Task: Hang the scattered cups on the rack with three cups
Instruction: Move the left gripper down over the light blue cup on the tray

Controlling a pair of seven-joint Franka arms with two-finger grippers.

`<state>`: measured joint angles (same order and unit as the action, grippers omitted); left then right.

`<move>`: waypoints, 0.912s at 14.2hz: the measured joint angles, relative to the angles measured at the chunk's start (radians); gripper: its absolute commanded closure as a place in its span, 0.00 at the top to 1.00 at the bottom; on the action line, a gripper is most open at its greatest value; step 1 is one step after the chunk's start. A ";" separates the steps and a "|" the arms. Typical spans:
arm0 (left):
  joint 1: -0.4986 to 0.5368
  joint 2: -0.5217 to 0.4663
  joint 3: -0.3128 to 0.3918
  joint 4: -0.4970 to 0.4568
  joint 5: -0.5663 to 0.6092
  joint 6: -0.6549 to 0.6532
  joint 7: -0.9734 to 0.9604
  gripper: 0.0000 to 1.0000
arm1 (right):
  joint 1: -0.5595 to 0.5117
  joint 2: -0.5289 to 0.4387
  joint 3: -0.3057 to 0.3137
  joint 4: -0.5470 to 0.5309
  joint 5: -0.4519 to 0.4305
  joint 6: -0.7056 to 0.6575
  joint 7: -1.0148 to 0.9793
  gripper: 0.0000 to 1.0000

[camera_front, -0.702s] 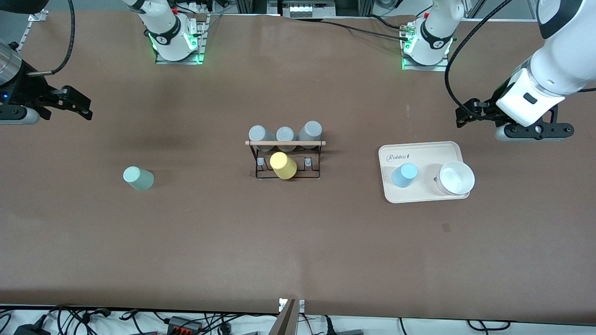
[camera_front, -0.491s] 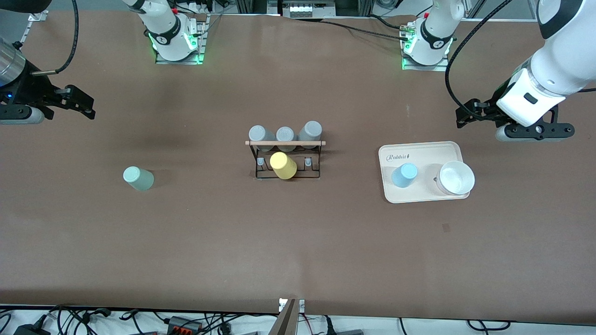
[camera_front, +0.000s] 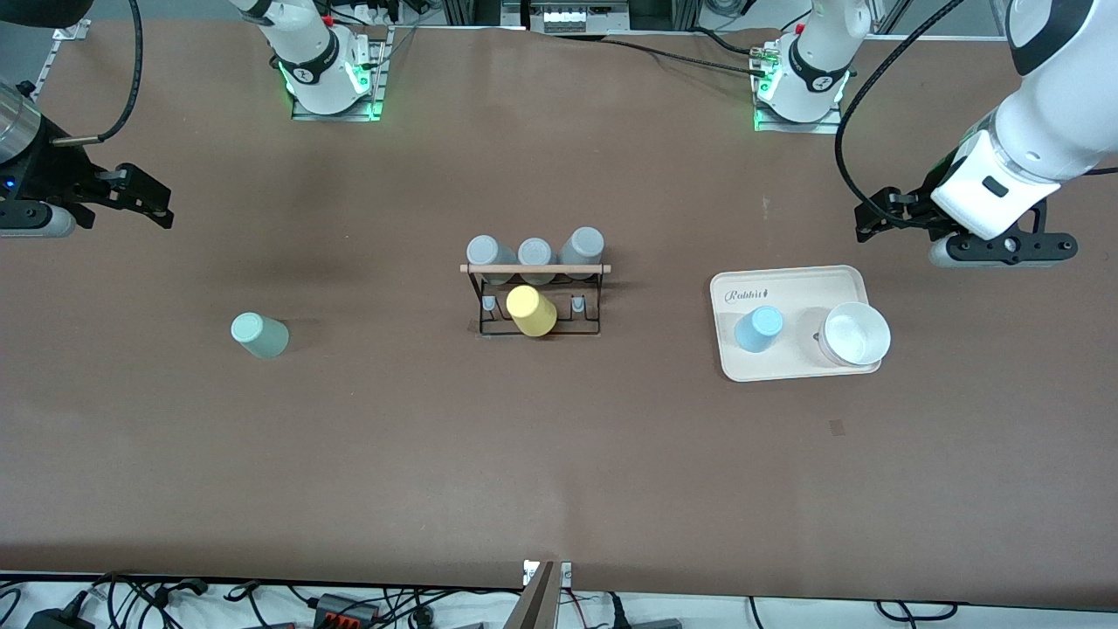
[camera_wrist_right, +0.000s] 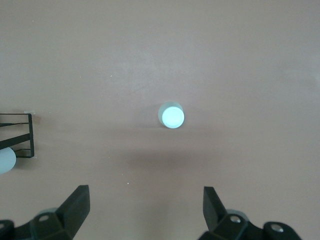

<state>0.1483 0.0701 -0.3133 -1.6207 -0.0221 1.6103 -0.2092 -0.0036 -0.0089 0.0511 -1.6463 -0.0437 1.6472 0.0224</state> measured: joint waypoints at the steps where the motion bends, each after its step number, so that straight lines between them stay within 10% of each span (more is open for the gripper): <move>1: 0.000 0.021 0.001 -0.003 0.000 0.016 0.000 1.00 | 0.000 0.000 0.000 0.000 0.000 -0.001 0.000 1.00; 13: -0.115 0.477 0.002 -0.034 0.122 0.327 -0.027 1.00 | 0.000 0.000 0.000 0.002 0.000 -0.005 0.003 1.00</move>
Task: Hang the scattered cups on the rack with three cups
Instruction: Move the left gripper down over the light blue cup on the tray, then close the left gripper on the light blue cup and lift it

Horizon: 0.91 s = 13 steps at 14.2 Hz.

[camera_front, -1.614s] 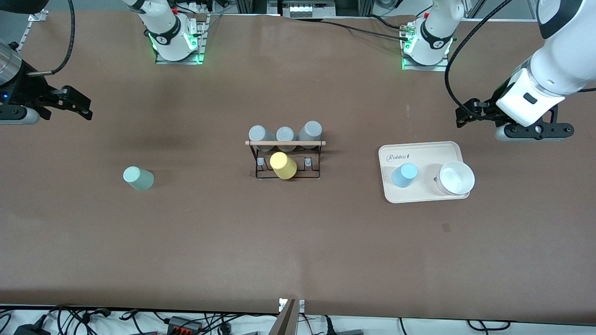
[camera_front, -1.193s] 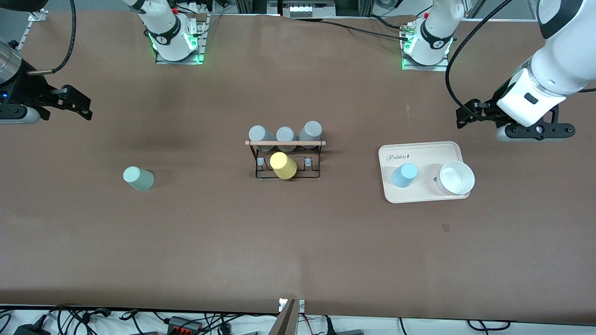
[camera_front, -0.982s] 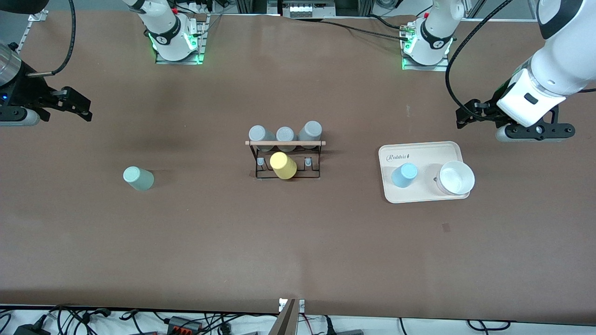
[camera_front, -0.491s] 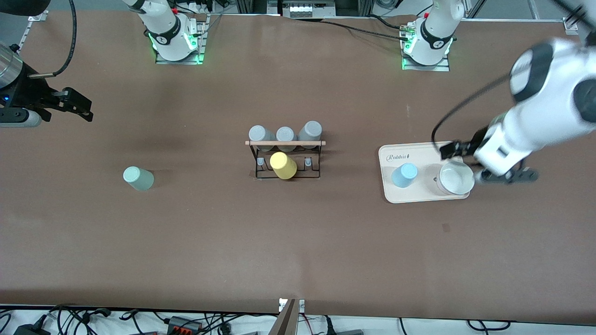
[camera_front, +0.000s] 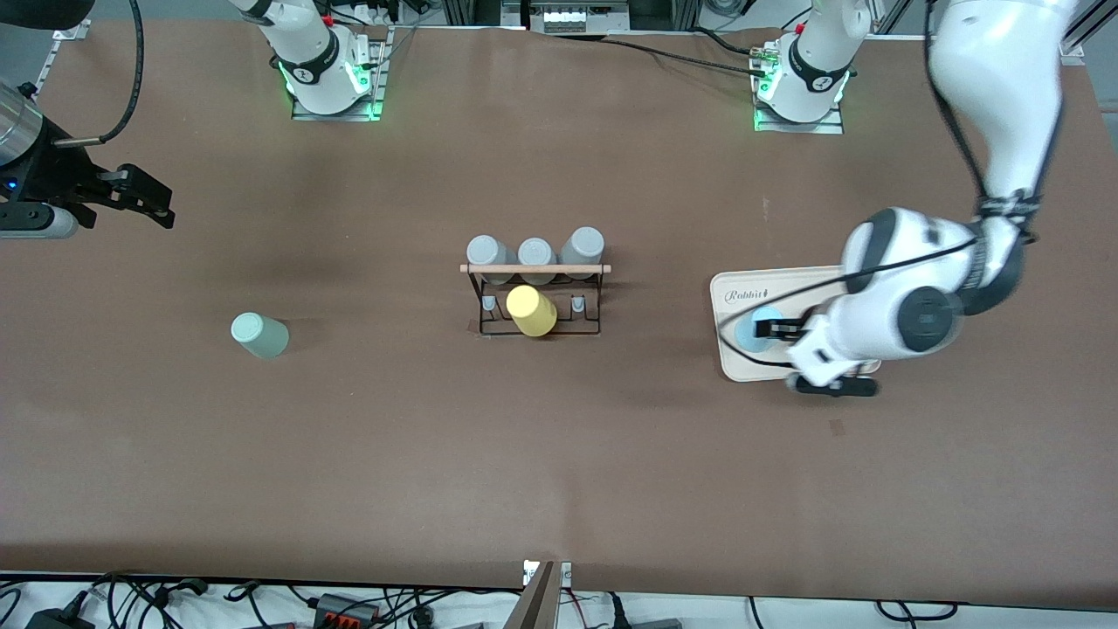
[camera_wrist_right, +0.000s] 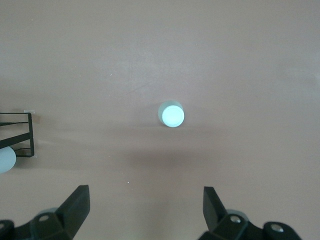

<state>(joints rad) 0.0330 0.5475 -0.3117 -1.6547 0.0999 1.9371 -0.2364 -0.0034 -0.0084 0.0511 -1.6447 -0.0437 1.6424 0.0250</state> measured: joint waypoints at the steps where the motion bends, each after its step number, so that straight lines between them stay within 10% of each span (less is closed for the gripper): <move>1: -0.018 0.008 0.000 0.000 0.019 0.003 -0.011 1.00 | 0.000 0.000 0.000 0.000 0.000 0.000 0.000 1.00; 13: -0.004 0.068 0.014 -0.028 0.038 0.035 -0.017 1.00 | 0.000 0.003 0.000 0.000 0.000 0.003 0.000 1.00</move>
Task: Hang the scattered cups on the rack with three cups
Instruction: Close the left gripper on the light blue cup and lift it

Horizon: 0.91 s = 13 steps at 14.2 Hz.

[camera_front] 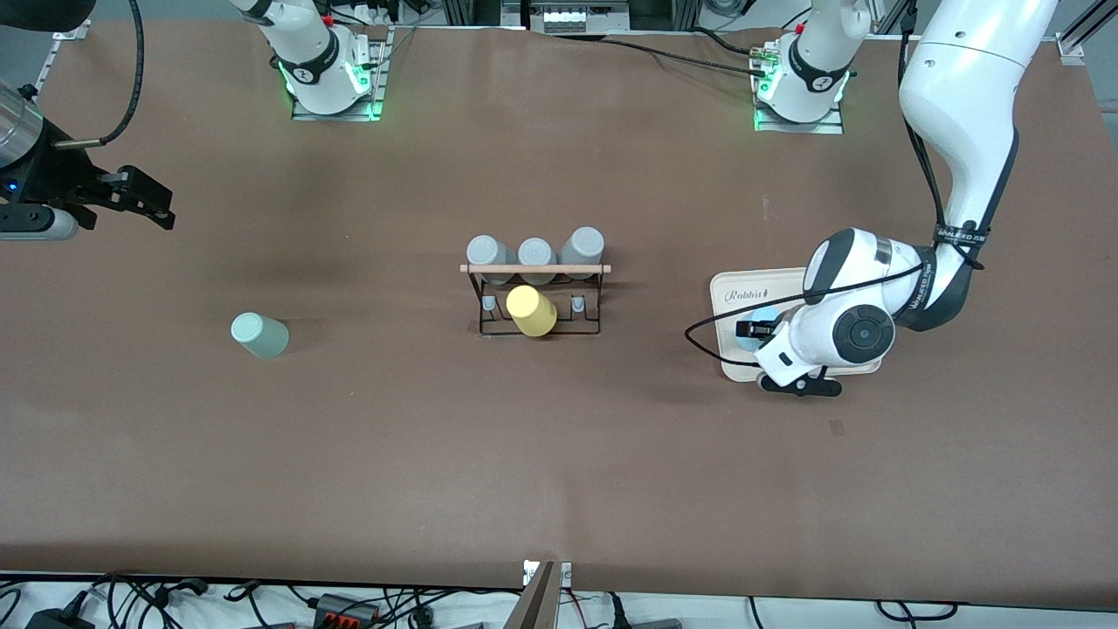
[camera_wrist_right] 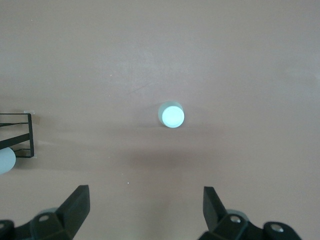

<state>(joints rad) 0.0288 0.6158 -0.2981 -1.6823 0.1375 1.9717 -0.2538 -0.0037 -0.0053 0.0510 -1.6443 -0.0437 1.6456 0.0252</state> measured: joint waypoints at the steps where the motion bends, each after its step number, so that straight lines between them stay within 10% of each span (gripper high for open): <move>1: 0.000 0.001 0.000 -0.001 0.000 0.000 -0.001 1.00 | 0.000 0.000 0.000 0.000 0.000 0.000 0.000 1.00; 5: -0.003 0.010 -0.001 -0.011 0.000 0.000 -0.035 0.93 | 0.000 0.000 0.000 0.000 0.000 0.000 0.001 1.00; 10: -0.008 0.010 -0.005 -0.022 0.000 0.000 -0.084 0.05 | 0.000 0.000 0.000 0.000 0.000 0.000 0.001 1.00; 13: -0.006 0.007 -0.006 -0.021 0.000 0.003 -0.092 0.00 | 0.000 0.000 0.000 0.000 0.000 0.000 0.001 1.00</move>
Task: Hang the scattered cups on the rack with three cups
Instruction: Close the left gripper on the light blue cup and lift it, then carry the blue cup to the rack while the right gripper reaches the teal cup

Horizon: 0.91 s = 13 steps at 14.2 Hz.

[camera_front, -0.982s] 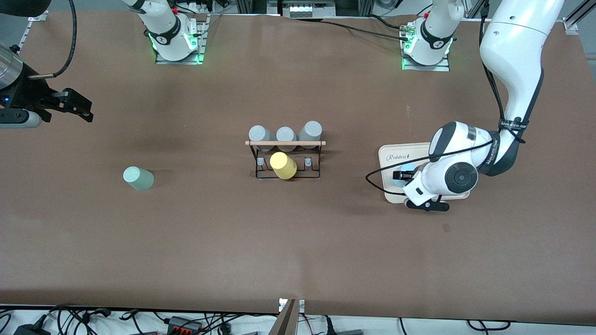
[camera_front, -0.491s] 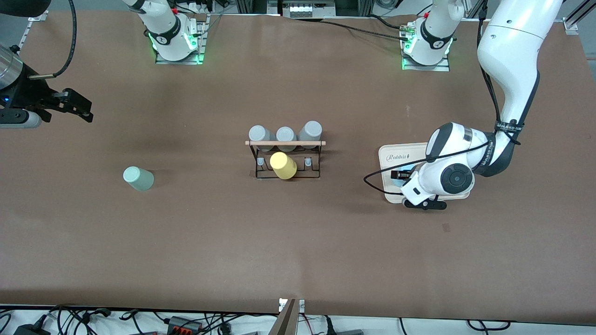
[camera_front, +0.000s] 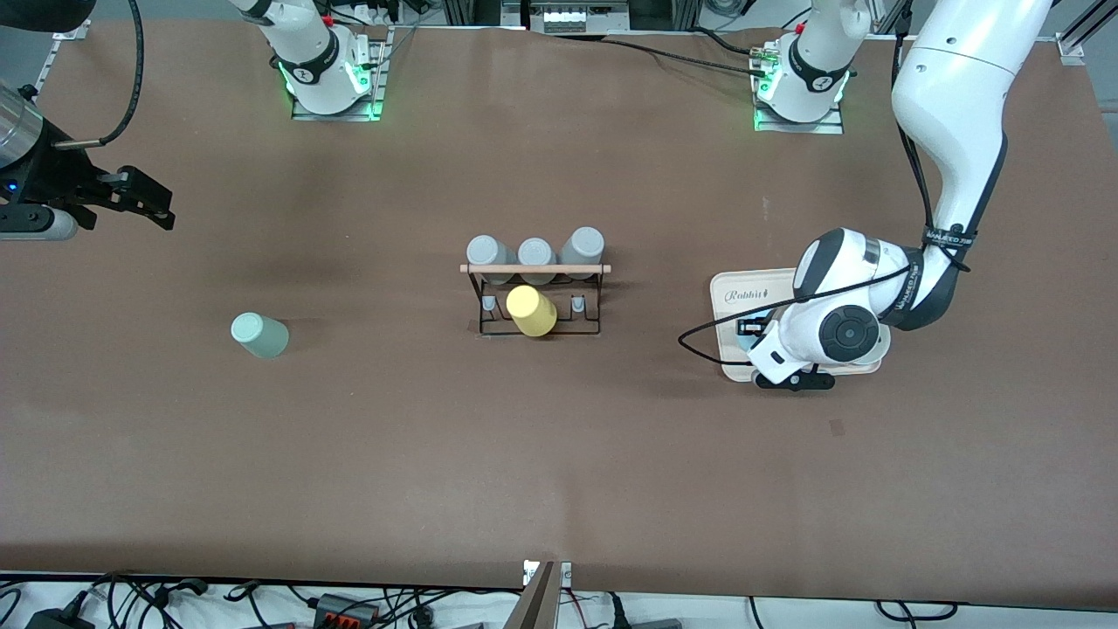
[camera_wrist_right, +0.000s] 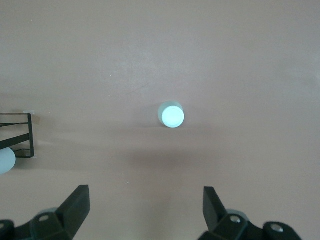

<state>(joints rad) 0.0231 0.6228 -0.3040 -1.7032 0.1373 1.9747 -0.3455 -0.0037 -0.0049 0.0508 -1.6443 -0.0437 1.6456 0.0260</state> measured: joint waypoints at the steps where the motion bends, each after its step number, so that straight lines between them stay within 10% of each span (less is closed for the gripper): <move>1: 0.001 0.000 0.000 0.001 0.000 0.002 0.000 0.00 | 0.000 0.000 0.000 0.000 0.000 0.000 0.000 1.00; 13: -0.058 -0.065 -0.051 0.332 -0.366 -0.205 -0.324 0.00 | -0.004 0.018 -0.003 0.000 0.000 -0.002 0.000 1.00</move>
<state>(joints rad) -0.0350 0.5578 -0.3551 -1.3709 -0.2287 1.7698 -0.6696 -0.0073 0.0126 0.0481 -1.6446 -0.0437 1.6438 0.0263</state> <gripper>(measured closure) 0.352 0.000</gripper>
